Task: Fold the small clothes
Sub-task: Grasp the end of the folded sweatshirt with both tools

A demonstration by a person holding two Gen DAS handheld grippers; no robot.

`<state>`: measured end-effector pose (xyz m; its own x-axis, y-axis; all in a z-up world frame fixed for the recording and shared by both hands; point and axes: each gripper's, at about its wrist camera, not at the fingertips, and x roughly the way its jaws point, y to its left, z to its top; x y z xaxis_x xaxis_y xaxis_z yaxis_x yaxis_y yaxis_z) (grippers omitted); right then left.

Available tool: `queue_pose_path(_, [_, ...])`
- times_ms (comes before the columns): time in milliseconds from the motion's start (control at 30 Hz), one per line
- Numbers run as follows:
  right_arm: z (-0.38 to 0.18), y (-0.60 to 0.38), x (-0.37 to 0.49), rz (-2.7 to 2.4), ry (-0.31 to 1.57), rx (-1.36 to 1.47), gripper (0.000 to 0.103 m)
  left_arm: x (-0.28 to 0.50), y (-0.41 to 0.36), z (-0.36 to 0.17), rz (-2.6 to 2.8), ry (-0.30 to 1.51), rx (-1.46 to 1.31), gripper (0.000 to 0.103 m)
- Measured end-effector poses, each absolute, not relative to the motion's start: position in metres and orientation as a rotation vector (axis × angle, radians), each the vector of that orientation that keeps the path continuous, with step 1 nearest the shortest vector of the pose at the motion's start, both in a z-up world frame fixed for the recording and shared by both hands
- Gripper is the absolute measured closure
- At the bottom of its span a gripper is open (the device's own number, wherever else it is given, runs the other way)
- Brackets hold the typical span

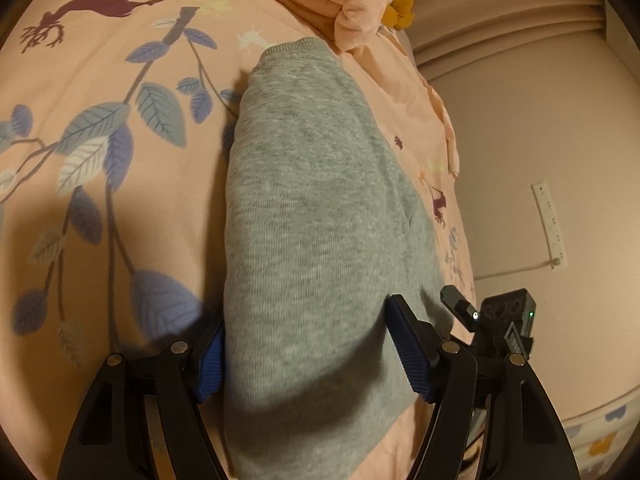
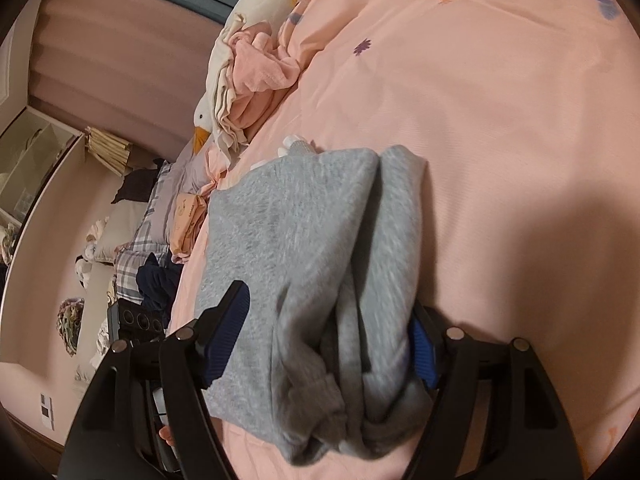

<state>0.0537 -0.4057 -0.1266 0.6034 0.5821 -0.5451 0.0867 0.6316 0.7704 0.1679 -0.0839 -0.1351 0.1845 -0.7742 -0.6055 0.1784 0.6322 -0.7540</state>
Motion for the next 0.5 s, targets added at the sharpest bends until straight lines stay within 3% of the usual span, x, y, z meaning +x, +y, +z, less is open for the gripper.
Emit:
queue_pose_path(300, [-0.126, -0.396, 0.069, 0.355, 0.889, 0.827, 0.031, 0.178, -0.089, -0.136, -0.749, 1.204, -0.591, 0.032])
queue_pose_path(500, [-0.129, -0.396, 0.072, 0.345, 0.879, 0.826, 0.041, 0.184, -0.091, -0.137, -0.753, 1.205, -0.594, 0.032])
